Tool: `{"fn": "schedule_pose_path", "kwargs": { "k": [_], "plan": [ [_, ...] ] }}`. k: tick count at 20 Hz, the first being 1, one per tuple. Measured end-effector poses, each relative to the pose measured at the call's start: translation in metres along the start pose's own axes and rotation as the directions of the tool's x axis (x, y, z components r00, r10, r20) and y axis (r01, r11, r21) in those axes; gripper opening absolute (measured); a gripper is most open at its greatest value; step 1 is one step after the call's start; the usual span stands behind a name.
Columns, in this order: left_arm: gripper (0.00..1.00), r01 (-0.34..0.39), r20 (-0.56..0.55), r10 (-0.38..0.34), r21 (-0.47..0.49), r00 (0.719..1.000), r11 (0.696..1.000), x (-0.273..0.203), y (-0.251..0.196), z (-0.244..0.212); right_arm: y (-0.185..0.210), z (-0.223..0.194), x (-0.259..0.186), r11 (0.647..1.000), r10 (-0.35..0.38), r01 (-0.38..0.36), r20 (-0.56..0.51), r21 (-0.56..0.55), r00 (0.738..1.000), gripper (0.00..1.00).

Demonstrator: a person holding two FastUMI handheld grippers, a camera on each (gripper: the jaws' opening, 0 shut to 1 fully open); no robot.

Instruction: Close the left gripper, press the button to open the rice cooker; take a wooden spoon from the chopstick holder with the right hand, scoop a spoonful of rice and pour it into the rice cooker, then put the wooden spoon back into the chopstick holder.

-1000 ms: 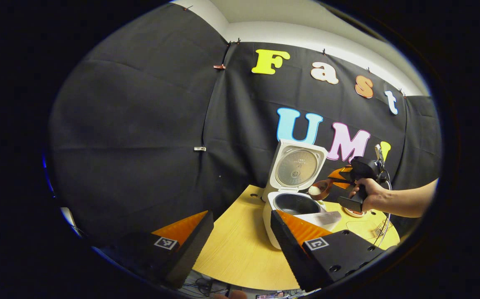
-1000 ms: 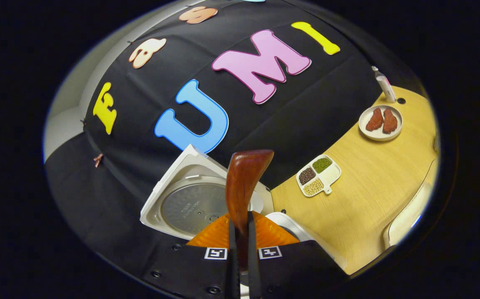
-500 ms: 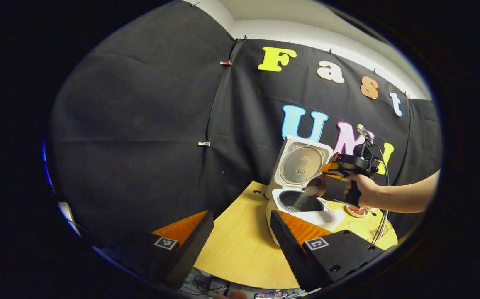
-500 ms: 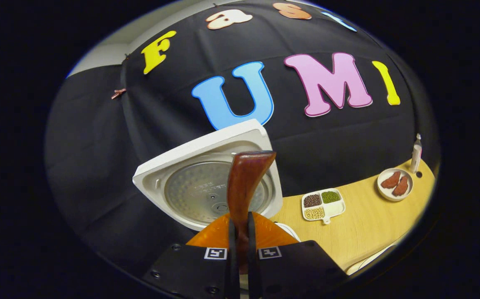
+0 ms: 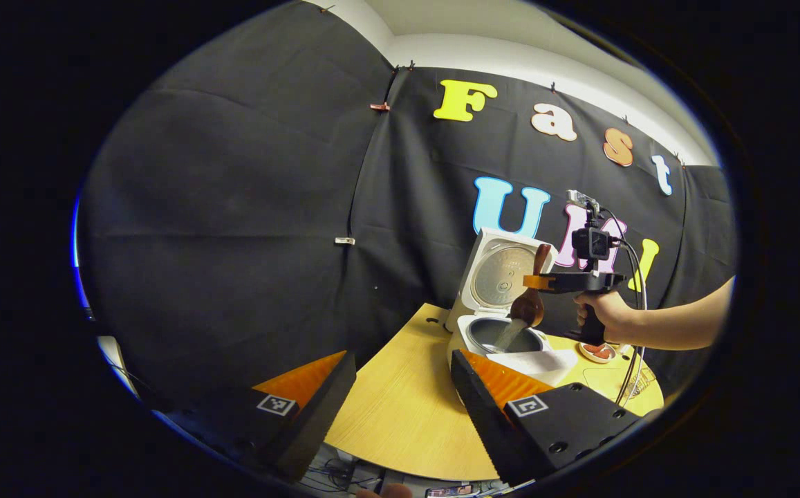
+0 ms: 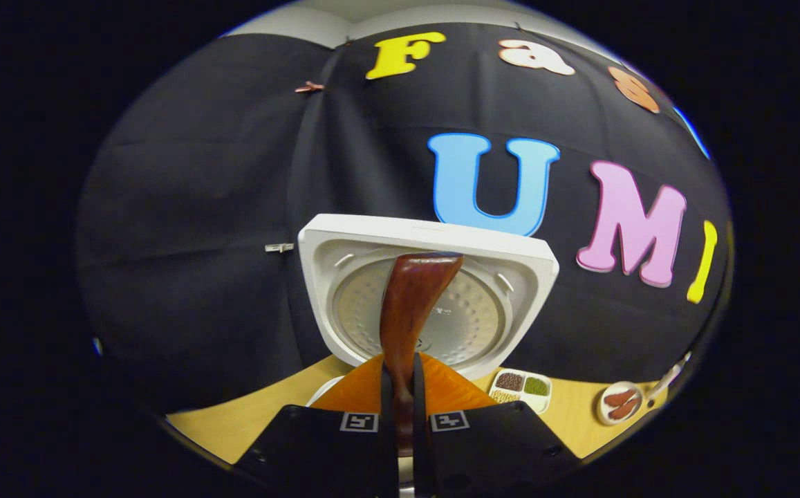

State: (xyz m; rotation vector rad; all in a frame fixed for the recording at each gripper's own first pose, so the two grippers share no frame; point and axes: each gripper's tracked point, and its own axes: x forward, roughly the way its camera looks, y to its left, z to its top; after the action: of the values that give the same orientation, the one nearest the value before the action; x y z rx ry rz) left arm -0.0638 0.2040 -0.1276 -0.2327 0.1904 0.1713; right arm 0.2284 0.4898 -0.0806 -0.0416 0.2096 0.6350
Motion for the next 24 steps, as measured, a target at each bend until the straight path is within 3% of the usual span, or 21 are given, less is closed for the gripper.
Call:
{"fn": "schedule_pose_path", "kwargs": {
  "k": [4,9,10,12,14,15,17,19,24],
  "plan": [
    [0.95,-0.002,0.004,0.002,-0.002,1.0,1.0,-0.003,-0.001,-0.002,0.017,0.002,0.001,0.968,0.061,-0.059,0.001,-0.243,0.998,0.12],
    [0.95,-0.006,0.008,0.006,0.004,1.0,1.0,-0.008,0.0,-0.001,0.042,-0.006,-0.007,0.842,0.14,-0.117,0.004,-0.526,0.99,0.13],
    [0.95,-0.01,0.012,0.01,0.008,1.0,1.0,-0.009,0.0,0.001,0.042,-0.009,-0.008,0.84,0.146,-0.126,-0.004,-0.528,0.989,0.13],
    [0.95,-0.02,0.016,0.019,0.016,1.0,1.0,-0.012,-0.002,0.004,0.031,-0.017,-0.007,0.904,0.133,-0.127,-0.014,-0.408,0.991,0.12],
    [0.95,-0.023,0.021,0.022,0.022,1.0,1.0,-0.016,-0.004,0.006,0.021,-0.015,-0.005,0.974,0.102,-0.102,-0.013,-0.204,0.995,0.13],
    [0.95,-0.023,0.02,0.022,0.026,1.0,0.999,-0.019,-0.007,0.005,0.013,-0.011,-0.006,0.991,0.085,-0.086,-0.009,-0.1,0.996,0.13],
    [0.95,-0.021,0.021,0.021,0.03,1.0,0.999,-0.022,-0.011,0.006,-0.005,-0.001,-0.014,0.994,0.061,-0.061,0.002,0.092,0.998,0.13],
    [0.95,-0.015,0.022,0.014,0.027,1.0,1.0,-0.024,-0.019,0.008,-0.025,0.017,-0.029,0.975,0.044,-0.053,0.049,0.216,0.998,0.13],
    [0.95,0.005,0.035,-0.006,0.036,0.999,0.999,-0.028,-0.046,0.014,-0.096,0.056,-0.105,0.939,-0.035,-0.033,0.188,0.344,0.982,0.12]
  ]
}}
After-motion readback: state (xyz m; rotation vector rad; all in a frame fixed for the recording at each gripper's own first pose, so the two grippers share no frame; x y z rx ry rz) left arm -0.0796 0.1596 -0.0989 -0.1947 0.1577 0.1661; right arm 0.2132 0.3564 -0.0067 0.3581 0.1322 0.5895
